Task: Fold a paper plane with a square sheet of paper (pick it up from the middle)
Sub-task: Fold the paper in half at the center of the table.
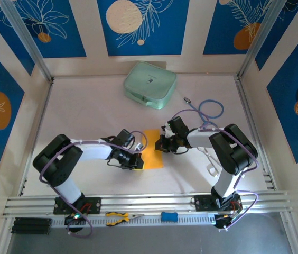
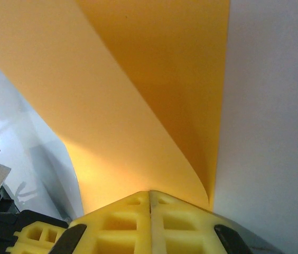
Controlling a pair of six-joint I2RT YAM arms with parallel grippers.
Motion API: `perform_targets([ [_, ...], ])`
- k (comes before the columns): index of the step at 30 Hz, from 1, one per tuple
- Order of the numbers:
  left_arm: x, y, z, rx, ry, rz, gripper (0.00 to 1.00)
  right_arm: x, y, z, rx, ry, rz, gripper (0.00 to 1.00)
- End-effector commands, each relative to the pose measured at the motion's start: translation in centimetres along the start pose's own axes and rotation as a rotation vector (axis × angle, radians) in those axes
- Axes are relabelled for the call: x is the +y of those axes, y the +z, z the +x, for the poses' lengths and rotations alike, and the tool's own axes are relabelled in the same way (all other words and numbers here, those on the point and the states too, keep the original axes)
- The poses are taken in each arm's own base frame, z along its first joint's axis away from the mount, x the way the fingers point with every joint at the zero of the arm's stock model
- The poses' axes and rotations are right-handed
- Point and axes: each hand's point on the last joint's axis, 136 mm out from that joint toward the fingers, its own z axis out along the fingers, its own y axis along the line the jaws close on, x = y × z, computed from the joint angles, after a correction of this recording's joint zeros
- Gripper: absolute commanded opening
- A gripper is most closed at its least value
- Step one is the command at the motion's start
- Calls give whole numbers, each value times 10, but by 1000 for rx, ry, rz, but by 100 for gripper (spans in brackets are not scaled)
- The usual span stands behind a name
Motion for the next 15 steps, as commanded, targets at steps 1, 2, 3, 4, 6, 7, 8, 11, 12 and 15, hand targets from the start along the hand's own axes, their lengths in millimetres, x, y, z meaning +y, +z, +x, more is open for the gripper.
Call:
perform_targets([
  [1, 24, 0, 40, 120, -56, -101, 0, -51, 7, 25, 72, 75, 179, 0],
  [2, 23, 0, 40, 122, -50, -105, 0, -51, 7, 25, 71, 71, 180, 0],
  [3, 23, -1, 40, 124, -46, -109, 0, -51, 6, 25, 69, 67, 177, 0],
  [4, 22, -2, 40, 122, -42, -110, 0, -50, 6, 25, 68, 60, 170, 0],
  [6, 17, -5, 38, 109, -37, -98, 0, -49, 7, 26, 74, 55, 160, 0],
  [7, 9, -8, 34, 97, -34, -77, 0, -48, 7, 25, 76, 52, 156, 0],
  [8, -2, -12, 28, 80, -24, -52, 0, -46, 7, 25, 79, 45, 147, 0],
  [11, -33, -36, 0, -15, 39, -17, 0, -42, 7, 24, 84, 27, 132, 0],
  [12, -40, -44, -11, -47, 50, -3, 0, -41, 6, 24, 85, 16, 133, 0],
  [15, -52, -60, -45, -116, 39, 66, 0, -43, 5, 25, 101, 4, 135, 0],
])
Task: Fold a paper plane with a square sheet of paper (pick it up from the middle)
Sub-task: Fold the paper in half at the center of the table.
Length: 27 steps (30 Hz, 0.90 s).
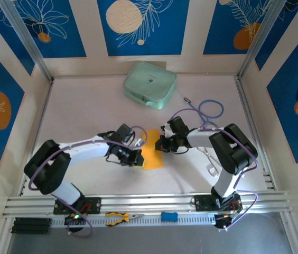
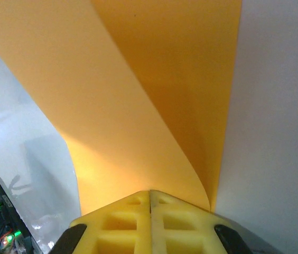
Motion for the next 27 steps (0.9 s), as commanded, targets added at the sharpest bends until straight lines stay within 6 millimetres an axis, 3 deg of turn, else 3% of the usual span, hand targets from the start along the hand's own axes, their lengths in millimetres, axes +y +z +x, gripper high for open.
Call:
perform_targets([
  [1, -15, -20, -41, -81, -1, 69, 0, -43, 5, 27, 100, 55, 140, 0],
  [6, -6, -19, -84, -146, -34, 109, 0, -39, 5, 26, 102, 39, 125, 0],
  [10, -6, -9, -100, -154, -29, 156, 0, -40, 5, 27, 104, 41, 127, 0],
  [18, 19, 10, -111, -150, 2, 84, 0, -42, 5, 29, 107, 53, 140, 0],
  [27, 56, 31, -103, -132, -16, 43, 0, -45, 6, 33, 109, 65, 149, 0],
])
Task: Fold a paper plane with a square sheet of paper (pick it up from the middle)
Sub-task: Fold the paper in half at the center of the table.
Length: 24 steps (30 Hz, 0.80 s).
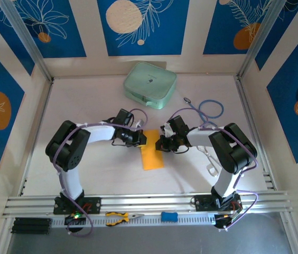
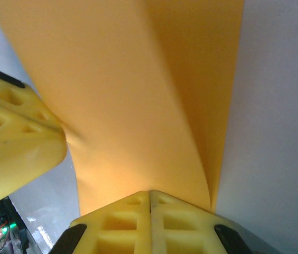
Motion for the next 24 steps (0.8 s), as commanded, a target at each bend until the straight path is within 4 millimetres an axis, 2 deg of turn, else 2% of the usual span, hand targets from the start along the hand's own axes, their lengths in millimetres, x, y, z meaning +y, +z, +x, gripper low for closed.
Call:
perform_targets([
  [1, 28, 12, 8, 18, -2, -36, 0, -44, 7, 33, 92, 94, 150, 0],
  [4, 48, 17, 16, 34, -37, -74, 0, -45, 7, 35, 94, 98, 156, 0],
  [7, 54, 16, 18, 39, -58, -79, 0, -45, 7, 36, 92, 99, 158, 0],
  [15, 20, -1, -2, 21, -9, -34, 2, -45, 6, 35, 91, 98, 157, 0],
  [24, 25, -1, -19, 1, -3, -5, 4, -46, 7, 37, 93, 101, 156, 0],
])
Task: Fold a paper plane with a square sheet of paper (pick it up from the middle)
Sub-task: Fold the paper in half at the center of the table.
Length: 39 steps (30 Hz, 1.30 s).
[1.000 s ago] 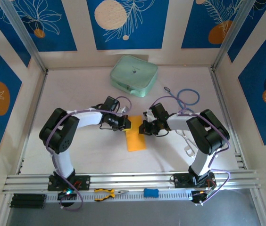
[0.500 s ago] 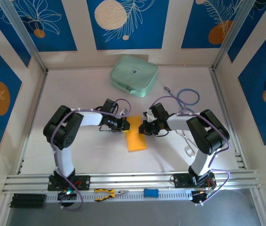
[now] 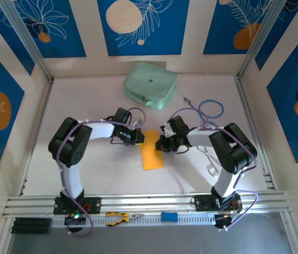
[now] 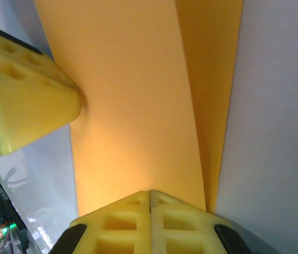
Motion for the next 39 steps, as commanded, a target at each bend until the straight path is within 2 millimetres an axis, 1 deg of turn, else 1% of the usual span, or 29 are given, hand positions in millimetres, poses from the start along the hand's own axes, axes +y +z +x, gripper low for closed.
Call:
perform_targets([
  [1, 10, 2, -6, 11, 8, 3, 4, -46, 7, 37, 95, 101, 156, 0],
  [3, 19, 7, -2, 27, -16, -11, 4, -46, 8, 38, 101, 105, 158, 0],
  [5, 32, 9, 1, 31, -47, -57, 3, -46, 8, 38, 100, 105, 158, 0],
  [7, 45, 9, 6, 48, -90, -103, 2, -46, 8, 38, 101, 105, 158, 0],
  [8, 47, 8, 8, 56, -111, -111, 1, -47, 8, 38, 100, 104, 158, 0],
  [10, 42, 4, 5, 45, -107, -103, 1, -47, 8, 39, 102, 104, 159, 0],
  [11, 36, 1, 2, 39, -102, -92, 1, -47, 8, 38, 101, 104, 159, 0],
  [16, -1, -18, -20, -11, -49, -20, 3, -46, 8, 38, 102, 102, 156, 0],
  [18, -10, -20, -25, -15, -33, 5, 3, -46, 8, 38, 104, 102, 156, 0],
  [19, -11, -19, -26, -8, -29, 14, 3, -45, 8, 39, 107, 103, 154, 0],
  [24, 2, -8, -25, 21, -40, -13, 3, -45, 8, 39, 110, 103, 150, 0],
  [29, 28, 2, -23, 32, -74, -71, 2, -45, 9, 41, 115, 103, 151, 0],
  [33, 41, 3, -25, 8, -97, -90, 2, -45, 8, 41, 115, 100, 151, 0],
  [39, 45, -5, -39, -54, -137, -126, 2, -44, 9, 41, 118, 97, 144, 0],
])
